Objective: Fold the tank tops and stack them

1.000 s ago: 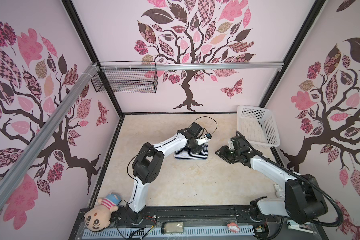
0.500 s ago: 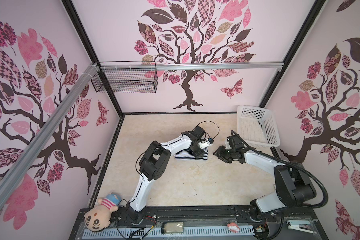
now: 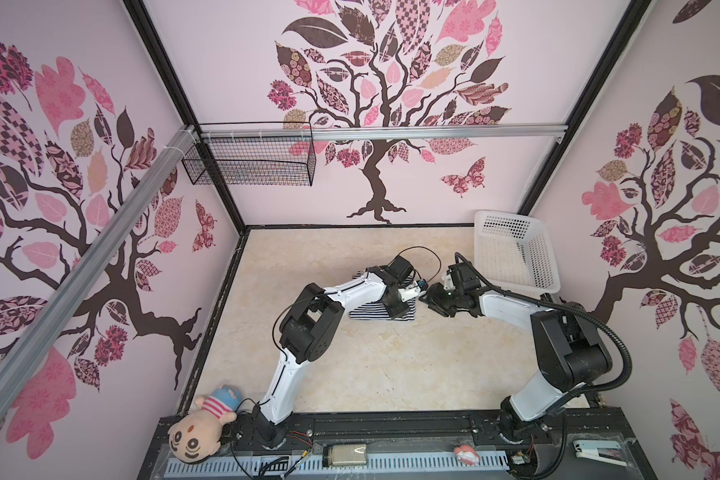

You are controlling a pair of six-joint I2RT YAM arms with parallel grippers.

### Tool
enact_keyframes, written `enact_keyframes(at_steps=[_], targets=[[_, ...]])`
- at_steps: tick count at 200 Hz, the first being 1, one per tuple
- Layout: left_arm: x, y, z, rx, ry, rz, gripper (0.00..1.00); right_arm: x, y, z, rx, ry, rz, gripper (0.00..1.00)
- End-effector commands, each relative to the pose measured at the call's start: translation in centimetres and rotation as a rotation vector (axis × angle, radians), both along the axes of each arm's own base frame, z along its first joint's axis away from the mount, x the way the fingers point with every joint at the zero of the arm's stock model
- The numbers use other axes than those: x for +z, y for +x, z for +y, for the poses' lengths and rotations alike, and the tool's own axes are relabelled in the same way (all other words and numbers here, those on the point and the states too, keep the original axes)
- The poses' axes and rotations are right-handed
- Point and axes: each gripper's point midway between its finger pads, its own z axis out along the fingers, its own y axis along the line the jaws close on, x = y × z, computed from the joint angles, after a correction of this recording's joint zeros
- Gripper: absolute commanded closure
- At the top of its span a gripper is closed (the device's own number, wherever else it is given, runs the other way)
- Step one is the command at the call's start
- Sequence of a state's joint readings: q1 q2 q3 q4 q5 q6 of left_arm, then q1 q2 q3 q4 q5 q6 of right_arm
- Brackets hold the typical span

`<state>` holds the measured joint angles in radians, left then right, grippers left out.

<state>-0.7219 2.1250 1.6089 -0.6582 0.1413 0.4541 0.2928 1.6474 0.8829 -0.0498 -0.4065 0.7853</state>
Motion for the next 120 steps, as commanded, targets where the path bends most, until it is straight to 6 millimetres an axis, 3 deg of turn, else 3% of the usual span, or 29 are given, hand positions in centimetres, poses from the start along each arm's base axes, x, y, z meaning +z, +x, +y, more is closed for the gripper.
enact_keyframes(at_steps=[1,20,36,80,120], targets=[[6.7,2.7,1.9,0.113,-0.16,-0.081,0.51,2.7,1.6,2.0,0.033,0.113,-0.075,0.52],[9.0,3.7,4.4,0.183,-0.201,-0.093,0.5,2.9,1.8,3.1,0.05,0.188,-0.074,0.53],[9.3,4.4,6.6,0.24,-0.201,-0.092,0.5,2.3,2.1,3.8,0.062,0.22,-0.058,0.53],[6.4,5.7,13.0,0.408,-0.257,0.096,0.49,1.3,2.5,5.6,0.114,0.271,-0.044,0.53],[4.4,7.2,16.9,0.57,-0.383,0.317,0.48,0.1,2.2,5.4,0.122,0.245,-0.022,0.53]])
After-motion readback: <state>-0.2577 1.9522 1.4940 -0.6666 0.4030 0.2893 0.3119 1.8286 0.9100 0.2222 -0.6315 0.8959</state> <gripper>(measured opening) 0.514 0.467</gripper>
